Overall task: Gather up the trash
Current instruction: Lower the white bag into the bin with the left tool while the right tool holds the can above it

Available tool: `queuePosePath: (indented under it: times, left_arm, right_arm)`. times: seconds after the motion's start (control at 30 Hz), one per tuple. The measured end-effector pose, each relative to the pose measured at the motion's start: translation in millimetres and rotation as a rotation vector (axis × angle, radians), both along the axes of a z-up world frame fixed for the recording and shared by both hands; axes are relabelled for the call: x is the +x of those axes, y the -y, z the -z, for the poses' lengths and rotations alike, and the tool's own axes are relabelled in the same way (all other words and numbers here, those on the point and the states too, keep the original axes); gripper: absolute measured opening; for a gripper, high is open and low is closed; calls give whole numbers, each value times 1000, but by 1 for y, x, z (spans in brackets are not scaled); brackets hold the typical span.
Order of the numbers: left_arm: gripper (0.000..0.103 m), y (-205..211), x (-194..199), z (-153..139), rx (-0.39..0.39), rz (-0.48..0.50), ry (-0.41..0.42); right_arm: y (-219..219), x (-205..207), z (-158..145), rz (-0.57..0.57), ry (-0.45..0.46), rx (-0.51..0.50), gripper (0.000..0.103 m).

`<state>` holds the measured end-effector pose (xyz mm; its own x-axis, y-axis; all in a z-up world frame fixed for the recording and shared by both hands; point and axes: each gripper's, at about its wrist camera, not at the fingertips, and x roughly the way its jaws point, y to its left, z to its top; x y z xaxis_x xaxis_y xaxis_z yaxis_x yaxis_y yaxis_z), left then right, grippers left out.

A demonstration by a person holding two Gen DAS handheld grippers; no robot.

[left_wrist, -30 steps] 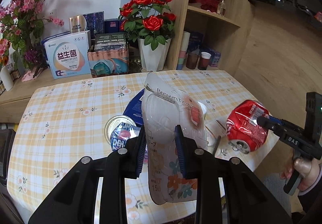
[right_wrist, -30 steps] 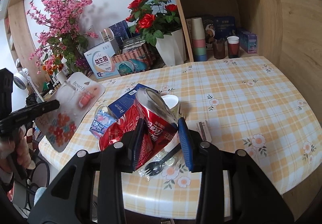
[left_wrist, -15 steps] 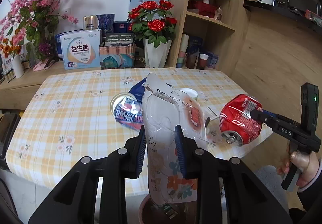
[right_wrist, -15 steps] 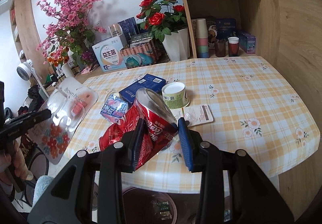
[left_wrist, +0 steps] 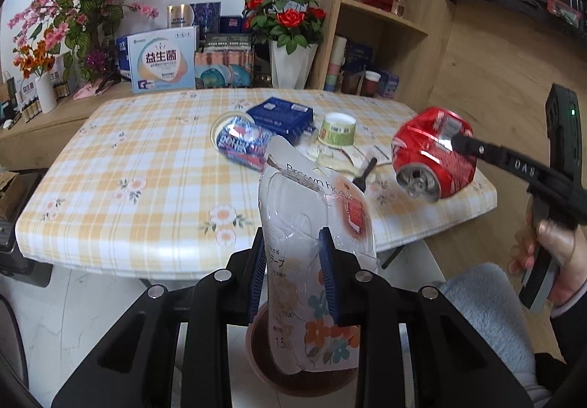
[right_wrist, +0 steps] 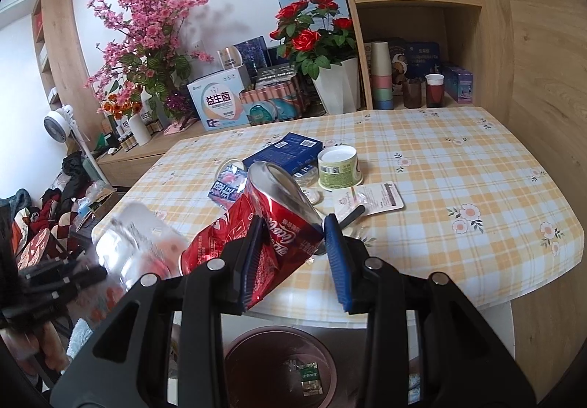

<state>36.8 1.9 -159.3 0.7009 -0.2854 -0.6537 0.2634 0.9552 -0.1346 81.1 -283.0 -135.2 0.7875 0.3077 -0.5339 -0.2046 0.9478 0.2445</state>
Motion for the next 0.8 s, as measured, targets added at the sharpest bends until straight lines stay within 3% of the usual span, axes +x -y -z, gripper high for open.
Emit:
queuePosePath:
  times: [0.5,0.53,0.63,0.8]
  left_arm:
    - [30,25,1,40,-6,111,-104]
    - [32,27,3,43,-6,126,-115]
    - [74,31,8,54,6,132,-143]
    - [83,21,11,48,-7,71,-118]
  right_arm:
    - [7,4,17,14,-39,19,37]
    - [7,4,19,14,-43,21,37]
    - [8,3,22,12,-47,24,37]
    - [5,1,27,3,-56,21,37]
